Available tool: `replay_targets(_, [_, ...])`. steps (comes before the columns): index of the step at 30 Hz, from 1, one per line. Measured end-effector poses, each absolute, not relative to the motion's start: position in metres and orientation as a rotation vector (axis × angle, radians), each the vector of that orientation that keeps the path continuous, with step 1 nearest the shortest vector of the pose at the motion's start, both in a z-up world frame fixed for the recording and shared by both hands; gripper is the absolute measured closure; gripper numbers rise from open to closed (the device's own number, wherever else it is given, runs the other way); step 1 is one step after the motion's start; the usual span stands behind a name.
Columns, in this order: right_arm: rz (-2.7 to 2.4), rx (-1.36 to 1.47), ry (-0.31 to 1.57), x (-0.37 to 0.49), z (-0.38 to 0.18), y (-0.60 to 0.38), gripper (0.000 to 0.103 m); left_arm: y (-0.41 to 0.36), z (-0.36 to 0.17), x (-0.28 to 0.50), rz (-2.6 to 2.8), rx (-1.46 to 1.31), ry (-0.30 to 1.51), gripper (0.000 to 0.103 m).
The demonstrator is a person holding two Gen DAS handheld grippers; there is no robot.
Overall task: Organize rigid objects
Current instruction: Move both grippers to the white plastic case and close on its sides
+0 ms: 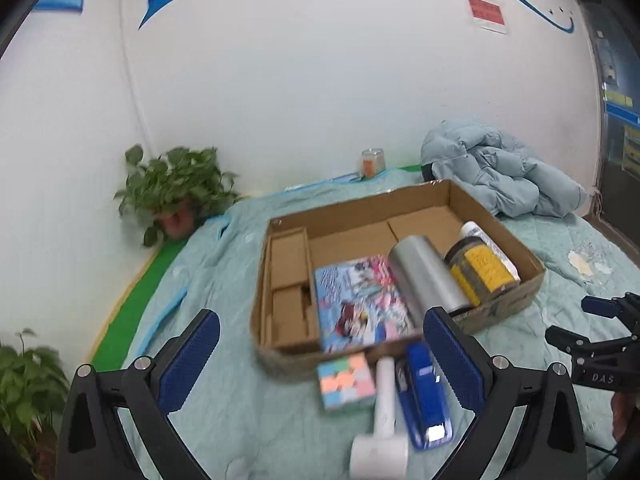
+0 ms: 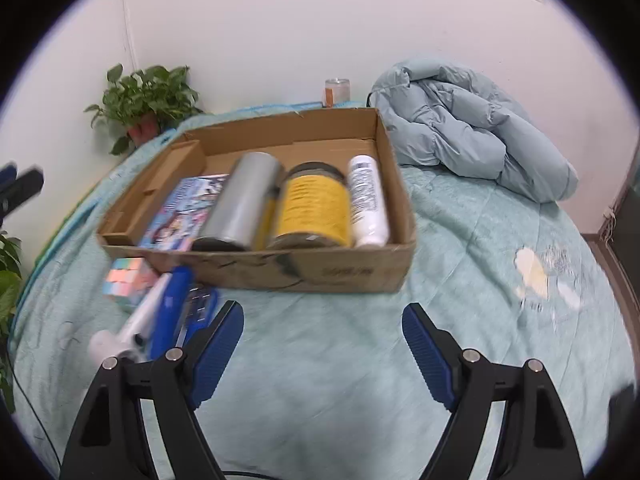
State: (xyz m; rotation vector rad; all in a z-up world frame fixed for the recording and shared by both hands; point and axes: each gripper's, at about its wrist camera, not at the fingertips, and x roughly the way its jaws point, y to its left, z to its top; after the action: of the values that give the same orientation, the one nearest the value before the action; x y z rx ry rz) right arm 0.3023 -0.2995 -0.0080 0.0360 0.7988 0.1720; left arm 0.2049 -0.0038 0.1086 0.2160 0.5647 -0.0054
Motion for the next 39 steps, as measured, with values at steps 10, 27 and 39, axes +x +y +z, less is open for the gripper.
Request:
replay_targets(10, [0.422, 0.007, 0.799, 0.227, -0.018, -0.233, 0.021, 0.084, 0.010, 0.128, -0.062, -0.167, 0.855, 0.001])
replay_targets(27, [0.811, -0.064, 0.957, 0.205, -0.083, -0.149, 0.025, 0.078, -0.097, 0.125, -0.297, -0.360, 1.091, 0.020])
replay_targets(39, [0.839, -0.147, 0.908, 0.196, -0.087, -0.133, 0.035, 0.074, -0.094, 0.154, -0.408, -0.442, 1.121, 0.028])
